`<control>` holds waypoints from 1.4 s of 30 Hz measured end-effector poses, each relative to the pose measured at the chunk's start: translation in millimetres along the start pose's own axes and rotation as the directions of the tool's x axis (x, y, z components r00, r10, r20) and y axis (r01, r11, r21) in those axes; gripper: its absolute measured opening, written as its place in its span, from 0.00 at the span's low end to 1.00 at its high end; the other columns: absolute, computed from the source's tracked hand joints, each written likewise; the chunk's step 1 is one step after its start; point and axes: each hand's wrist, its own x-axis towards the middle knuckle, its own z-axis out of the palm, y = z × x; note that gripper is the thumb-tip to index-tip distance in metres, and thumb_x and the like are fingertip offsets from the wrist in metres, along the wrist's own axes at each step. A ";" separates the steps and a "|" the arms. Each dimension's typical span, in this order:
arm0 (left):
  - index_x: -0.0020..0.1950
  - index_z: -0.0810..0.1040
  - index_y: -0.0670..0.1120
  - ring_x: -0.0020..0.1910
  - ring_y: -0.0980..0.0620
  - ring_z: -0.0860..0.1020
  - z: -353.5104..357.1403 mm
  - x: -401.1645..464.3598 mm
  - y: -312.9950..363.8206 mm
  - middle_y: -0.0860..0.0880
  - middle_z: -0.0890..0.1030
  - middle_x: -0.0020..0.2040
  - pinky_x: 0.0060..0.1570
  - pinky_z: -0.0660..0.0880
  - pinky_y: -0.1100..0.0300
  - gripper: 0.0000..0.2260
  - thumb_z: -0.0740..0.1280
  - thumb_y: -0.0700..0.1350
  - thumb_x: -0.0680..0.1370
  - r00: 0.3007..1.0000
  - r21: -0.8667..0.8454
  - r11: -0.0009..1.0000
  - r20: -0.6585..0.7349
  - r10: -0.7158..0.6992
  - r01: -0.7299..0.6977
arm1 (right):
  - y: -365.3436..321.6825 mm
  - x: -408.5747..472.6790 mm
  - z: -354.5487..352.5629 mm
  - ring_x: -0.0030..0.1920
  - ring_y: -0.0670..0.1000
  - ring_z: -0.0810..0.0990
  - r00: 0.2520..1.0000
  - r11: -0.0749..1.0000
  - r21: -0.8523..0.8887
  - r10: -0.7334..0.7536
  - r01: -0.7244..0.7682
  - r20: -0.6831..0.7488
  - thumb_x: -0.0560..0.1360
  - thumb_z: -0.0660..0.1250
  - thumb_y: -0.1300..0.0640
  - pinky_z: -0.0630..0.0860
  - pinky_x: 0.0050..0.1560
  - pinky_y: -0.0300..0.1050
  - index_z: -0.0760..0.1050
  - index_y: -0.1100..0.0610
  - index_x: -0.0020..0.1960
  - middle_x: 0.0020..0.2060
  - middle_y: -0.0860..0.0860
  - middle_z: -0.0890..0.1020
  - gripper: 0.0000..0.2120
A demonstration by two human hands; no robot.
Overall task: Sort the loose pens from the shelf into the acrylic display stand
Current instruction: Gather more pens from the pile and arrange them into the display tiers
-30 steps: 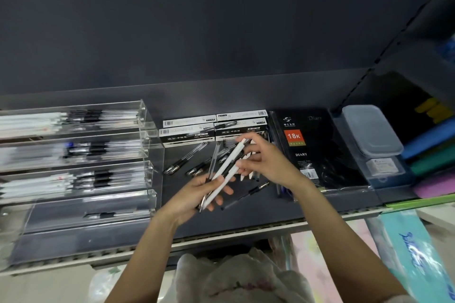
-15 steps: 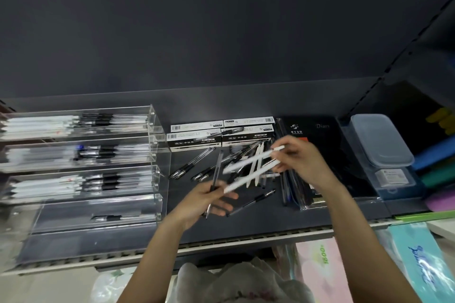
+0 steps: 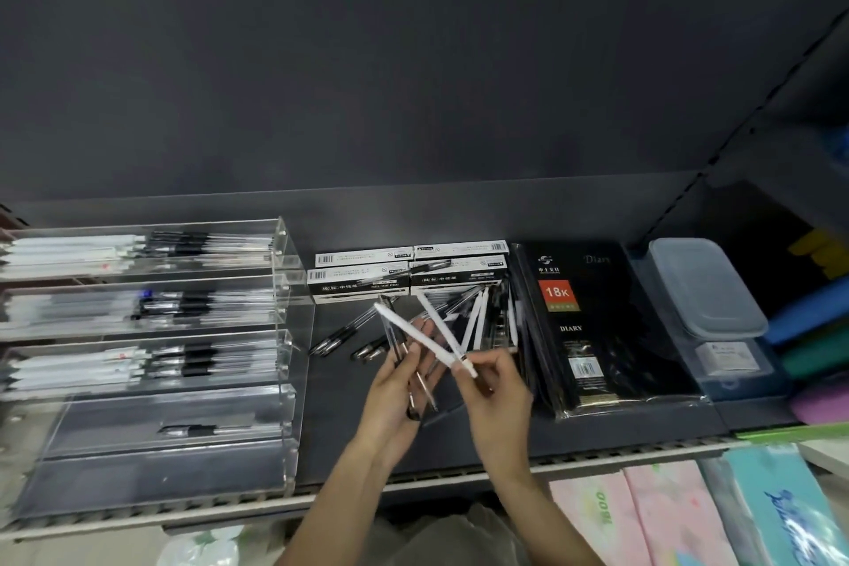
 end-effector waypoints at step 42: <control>0.53 0.75 0.43 0.33 0.57 0.75 -32.5 -4.3 22.8 0.49 0.80 0.43 0.33 0.75 0.65 0.05 0.60 0.38 0.81 0.999 0.567 0.822 -0.027 -0.038 0.046 | -62.5 118.7 -7.7 0.28 0.44 0.73 0.973 0.999 -0.045 0.004 0.007 0.232 0.78 0.64 0.54 0.70 0.31 0.38 0.74 0.57 0.42 0.29 0.48 0.77 0.08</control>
